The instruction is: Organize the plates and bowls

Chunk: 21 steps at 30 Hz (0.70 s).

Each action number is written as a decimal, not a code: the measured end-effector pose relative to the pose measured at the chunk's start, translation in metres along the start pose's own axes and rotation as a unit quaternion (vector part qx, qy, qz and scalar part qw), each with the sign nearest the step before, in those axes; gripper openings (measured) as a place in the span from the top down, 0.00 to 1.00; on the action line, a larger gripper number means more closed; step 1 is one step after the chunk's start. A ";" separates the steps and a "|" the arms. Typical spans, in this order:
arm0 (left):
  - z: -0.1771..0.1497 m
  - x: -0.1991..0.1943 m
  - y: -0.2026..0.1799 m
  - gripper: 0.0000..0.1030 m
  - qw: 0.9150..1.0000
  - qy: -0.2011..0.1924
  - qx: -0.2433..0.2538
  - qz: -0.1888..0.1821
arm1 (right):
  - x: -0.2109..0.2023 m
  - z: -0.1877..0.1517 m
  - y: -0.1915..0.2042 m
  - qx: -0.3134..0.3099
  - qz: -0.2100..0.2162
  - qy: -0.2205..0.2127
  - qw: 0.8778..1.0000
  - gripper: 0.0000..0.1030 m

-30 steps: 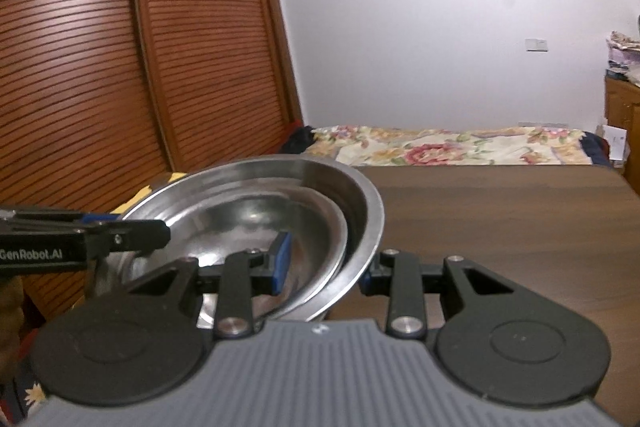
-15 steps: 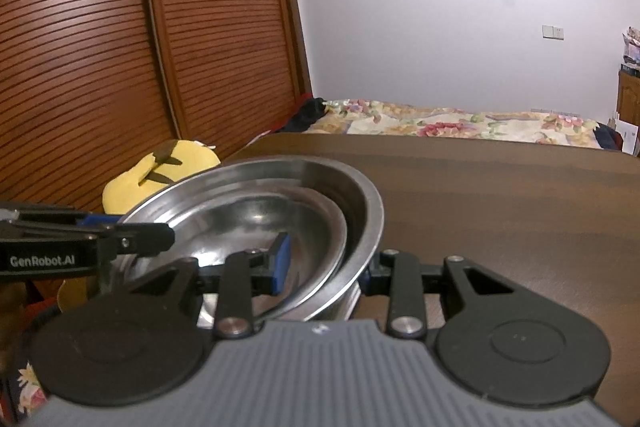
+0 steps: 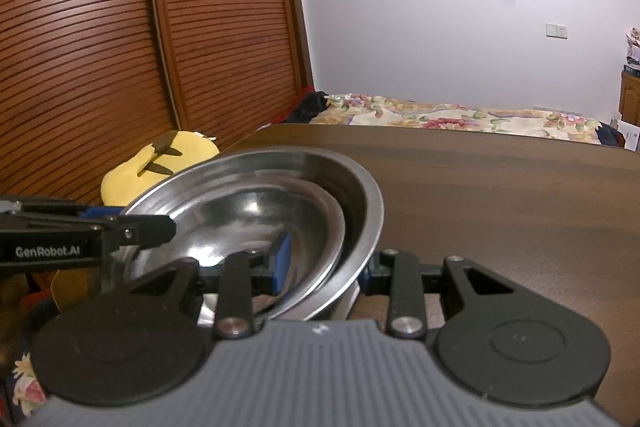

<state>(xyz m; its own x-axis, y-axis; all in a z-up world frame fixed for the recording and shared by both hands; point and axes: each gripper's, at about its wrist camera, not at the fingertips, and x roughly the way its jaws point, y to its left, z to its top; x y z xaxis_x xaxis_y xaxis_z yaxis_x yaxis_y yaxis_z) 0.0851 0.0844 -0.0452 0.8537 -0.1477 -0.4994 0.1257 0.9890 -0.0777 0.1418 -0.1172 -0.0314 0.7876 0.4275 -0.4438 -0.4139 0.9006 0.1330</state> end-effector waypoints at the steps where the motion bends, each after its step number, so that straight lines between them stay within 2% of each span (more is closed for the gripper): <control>1: 0.000 0.000 0.000 0.69 1.000 0.000 0.000 0.000 | 0.000 0.000 -0.001 0.002 -0.001 -0.001 1.000 0.66; 6: 0.001 -0.001 0.000 0.68 1.000 -0.001 0.001 0.003 | -0.002 0.001 -0.005 0.012 -0.010 -0.002 1.000 0.56; 10: 0.003 -0.003 0.001 0.66 1.000 -0.004 0.002 0.008 | -0.007 0.001 -0.008 0.017 -0.013 -0.006 1.000 0.53; 13: 0.006 -0.007 0.002 0.59 1.000 -0.010 0.003 0.011 | -0.014 0.002 -0.011 0.018 -0.016 -0.011 1.000 0.53; 15: 0.008 -0.010 0.002 0.50 1.000 -0.015 0.005 0.016 | -0.019 0.004 -0.012 0.017 -0.018 -0.017 1.000 0.52; 17: 0.011 -0.014 0.003 0.48 1.000 -0.021 0.007 0.023 | -0.025 0.007 -0.014 0.015 -0.021 -0.024 0.999 0.51; 21: 0.018 -0.024 -0.002 0.32 0.999 -0.038 0.011 0.025 | -0.047 0.016 -0.014 0.011 -0.023 -0.050 0.998 0.46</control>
<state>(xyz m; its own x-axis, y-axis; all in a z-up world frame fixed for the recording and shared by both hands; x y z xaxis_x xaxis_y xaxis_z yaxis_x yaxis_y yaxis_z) 0.0740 0.0864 -0.0173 0.8948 -0.0990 -0.4354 0.0928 0.9951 -0.0355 0.1181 -0.1490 0.0015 0.8473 0.3902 -0.3603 -0.3666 0.9206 0.1347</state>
